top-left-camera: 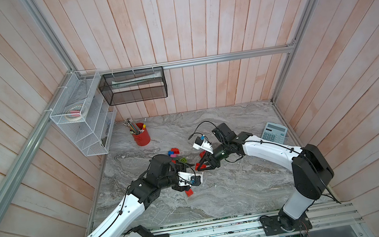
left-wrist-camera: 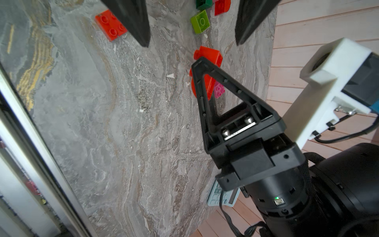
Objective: Assemble the letter s with lego
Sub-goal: Adjust the lego brick.
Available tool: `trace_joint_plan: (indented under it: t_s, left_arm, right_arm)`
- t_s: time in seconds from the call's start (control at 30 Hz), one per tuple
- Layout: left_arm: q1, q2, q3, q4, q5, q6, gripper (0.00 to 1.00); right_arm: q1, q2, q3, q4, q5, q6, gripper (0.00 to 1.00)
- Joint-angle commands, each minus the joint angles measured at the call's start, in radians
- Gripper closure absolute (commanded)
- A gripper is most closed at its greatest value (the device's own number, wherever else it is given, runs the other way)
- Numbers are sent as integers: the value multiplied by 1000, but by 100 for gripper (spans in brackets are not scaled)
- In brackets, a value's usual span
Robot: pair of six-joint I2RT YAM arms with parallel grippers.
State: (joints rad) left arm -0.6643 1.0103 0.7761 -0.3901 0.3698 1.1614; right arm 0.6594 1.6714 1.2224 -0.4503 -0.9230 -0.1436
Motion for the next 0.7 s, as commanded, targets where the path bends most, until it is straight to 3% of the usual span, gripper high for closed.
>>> trace_joint_plan:
  t_s: [0.0, 0.2, 0.67]
  left_arm:
    - [-15, 15, 0, 73, -84, 79, 35]
    - [-25, 40, 13, 88, -76, 97, 42]
    - [-32, 62, 43, 36, -104, 95, 75]
  right_arm:
    - [13, 6, 31, -43, -72, -23, 70]
    - [28, 22, 58, -67, -88, -32, 70]
    - [28, 28, 62, -61, -141, -30, 69]
